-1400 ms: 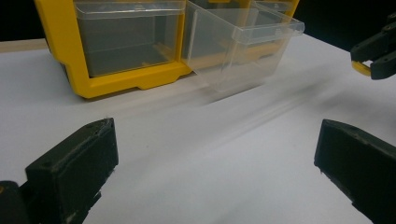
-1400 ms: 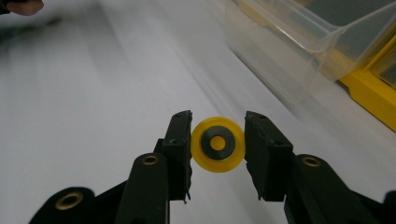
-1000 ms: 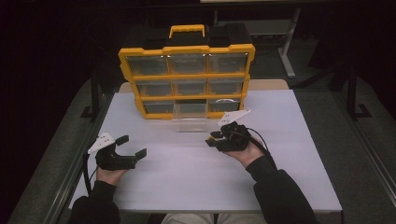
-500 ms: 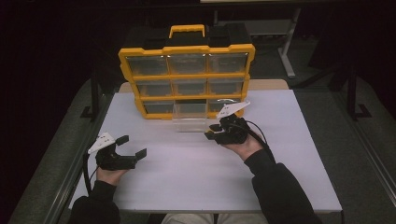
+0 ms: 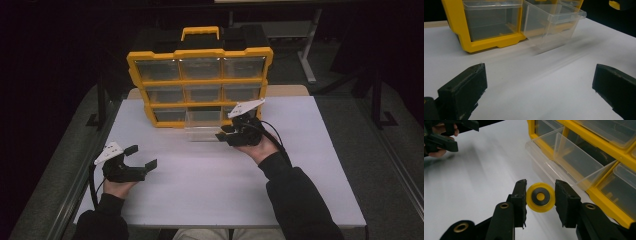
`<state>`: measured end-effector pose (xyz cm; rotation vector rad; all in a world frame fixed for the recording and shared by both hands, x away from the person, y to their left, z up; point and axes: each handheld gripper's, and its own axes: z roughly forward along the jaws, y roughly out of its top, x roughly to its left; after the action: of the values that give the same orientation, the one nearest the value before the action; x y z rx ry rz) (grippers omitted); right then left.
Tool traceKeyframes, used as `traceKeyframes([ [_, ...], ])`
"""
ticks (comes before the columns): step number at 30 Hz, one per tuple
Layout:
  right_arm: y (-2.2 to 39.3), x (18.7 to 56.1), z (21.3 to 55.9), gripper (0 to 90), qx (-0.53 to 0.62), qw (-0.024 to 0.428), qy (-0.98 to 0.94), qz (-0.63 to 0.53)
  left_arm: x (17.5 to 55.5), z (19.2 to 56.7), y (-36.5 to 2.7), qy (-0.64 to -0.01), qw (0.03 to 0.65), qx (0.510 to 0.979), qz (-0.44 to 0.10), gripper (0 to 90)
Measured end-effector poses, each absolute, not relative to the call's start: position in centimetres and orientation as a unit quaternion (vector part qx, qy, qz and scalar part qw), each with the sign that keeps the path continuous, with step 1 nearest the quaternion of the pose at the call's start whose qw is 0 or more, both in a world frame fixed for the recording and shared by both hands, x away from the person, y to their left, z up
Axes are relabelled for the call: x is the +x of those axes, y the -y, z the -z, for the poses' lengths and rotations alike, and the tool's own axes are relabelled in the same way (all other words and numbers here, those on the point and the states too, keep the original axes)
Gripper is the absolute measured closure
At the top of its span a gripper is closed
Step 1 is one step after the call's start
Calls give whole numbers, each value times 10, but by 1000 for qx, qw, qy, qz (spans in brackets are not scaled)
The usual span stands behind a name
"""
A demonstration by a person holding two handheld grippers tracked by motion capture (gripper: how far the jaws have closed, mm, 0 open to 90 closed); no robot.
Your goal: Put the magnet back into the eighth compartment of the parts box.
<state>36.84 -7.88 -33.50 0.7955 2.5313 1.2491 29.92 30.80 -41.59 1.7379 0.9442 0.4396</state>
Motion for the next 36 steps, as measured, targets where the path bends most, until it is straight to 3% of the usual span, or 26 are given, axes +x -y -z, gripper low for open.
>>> traceKeyframes([
  [36, 47, 410, 326, 617, 280, 103, -854, -426, 300, 416, -308, -394, 531, 728, -180, 0],
])
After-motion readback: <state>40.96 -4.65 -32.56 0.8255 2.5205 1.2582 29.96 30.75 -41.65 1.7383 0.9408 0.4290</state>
